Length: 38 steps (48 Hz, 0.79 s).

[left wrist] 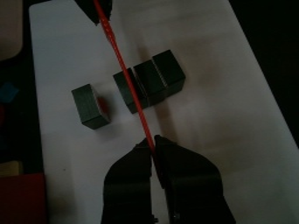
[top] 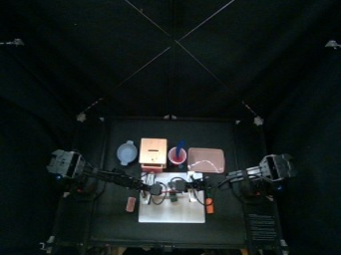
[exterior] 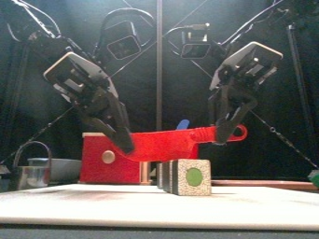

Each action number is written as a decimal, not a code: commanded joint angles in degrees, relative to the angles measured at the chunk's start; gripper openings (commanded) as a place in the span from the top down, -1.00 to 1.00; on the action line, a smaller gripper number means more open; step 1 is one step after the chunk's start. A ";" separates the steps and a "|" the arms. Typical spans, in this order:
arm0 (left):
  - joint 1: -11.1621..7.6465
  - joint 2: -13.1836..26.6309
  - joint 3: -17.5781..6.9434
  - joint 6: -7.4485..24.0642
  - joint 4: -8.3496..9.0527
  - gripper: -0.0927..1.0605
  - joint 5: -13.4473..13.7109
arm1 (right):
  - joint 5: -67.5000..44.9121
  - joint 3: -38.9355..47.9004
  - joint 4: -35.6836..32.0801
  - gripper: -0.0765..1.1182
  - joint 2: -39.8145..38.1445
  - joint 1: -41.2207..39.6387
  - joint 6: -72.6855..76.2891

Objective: Place sushi on board then cut the sushi with the knife then place the pieces on the plate
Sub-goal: Cut the sushi into 4 pieces

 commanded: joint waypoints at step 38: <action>-1.58 1.05 -7.38 0.26 1.76 0.25 -0.88 | -1.49 0.88 0.97 0.18 -4.04 -2.02 0.35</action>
